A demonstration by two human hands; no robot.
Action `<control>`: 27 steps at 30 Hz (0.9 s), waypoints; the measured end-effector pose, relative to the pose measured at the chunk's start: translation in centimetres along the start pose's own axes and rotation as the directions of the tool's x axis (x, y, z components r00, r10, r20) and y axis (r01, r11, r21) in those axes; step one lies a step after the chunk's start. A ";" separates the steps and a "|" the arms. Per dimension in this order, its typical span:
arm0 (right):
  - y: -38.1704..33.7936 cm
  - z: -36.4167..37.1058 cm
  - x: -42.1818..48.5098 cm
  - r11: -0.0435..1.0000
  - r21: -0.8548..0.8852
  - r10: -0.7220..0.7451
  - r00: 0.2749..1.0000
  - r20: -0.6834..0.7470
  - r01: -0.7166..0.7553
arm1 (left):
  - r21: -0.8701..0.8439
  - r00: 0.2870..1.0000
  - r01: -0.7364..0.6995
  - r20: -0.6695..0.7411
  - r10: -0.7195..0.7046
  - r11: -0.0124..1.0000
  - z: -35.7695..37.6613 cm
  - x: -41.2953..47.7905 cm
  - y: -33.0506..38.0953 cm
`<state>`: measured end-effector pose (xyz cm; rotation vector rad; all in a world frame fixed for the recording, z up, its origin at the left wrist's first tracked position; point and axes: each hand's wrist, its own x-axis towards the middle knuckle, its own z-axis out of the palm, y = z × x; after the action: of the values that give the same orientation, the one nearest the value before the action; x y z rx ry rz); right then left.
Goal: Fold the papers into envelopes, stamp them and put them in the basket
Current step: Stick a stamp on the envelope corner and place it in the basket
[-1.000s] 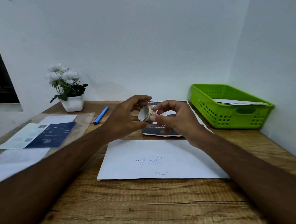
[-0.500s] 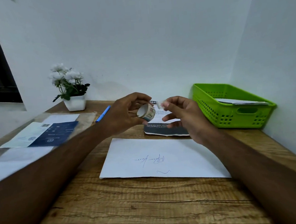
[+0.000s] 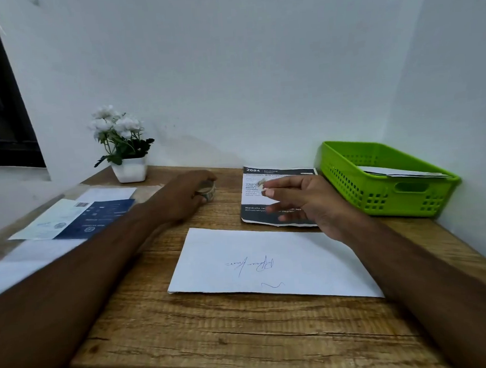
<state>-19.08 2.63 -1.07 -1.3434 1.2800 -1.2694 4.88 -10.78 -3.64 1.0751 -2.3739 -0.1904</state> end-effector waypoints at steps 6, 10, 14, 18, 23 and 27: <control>0.2 0.0 0.1 0.998 -0.052 0.041 0.999 -0.005 -0.041 | -0.015 0.994 0.003 0.109 -0.002 1.000 0.2 0.2 -0.6; 0.3 -0.1 0.1 0.999 -0.031 0.029 0.999 -0.030 -0.029 | 0.034 0.992 0.050 0.113 -0.054 0.998 0.2 0.1 -0.1; 0.2 -0.2 0.2 0.999 -0.007 0.047 0.998 -0.039 -0.048 | 0.144 1.000 -0.018 -0.013 0.020 0.989 0.0 0.2 0.8; 0.2 -0.7 0.2 0.998 -0.034 0.057 0.996 -0.063 -0.060 | 0.001 0.979 -0.161 -0.129 0.160 0.987 0.0 -0.3 3.5; -0.2 -1.1 0.2 0.994 -0.057 0.084 0.991 -0.101 -0.090 | -0.050 0.961 -0.275 0.010 0.276 0.960 0.2 -1.7 8.7; -0.3 -1.6 0.3 0.994 -0.043 0.096 0.990 -0.107 -0.101 | -0.102 0.951 -0.280 0.107 0.291 0.954 1.4 -2.2 10.3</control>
<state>-20.61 2.45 -0.57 -1.2442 1.4404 -1.2617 -1.42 -2.30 -2.34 0.6860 -2.5708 -0.2562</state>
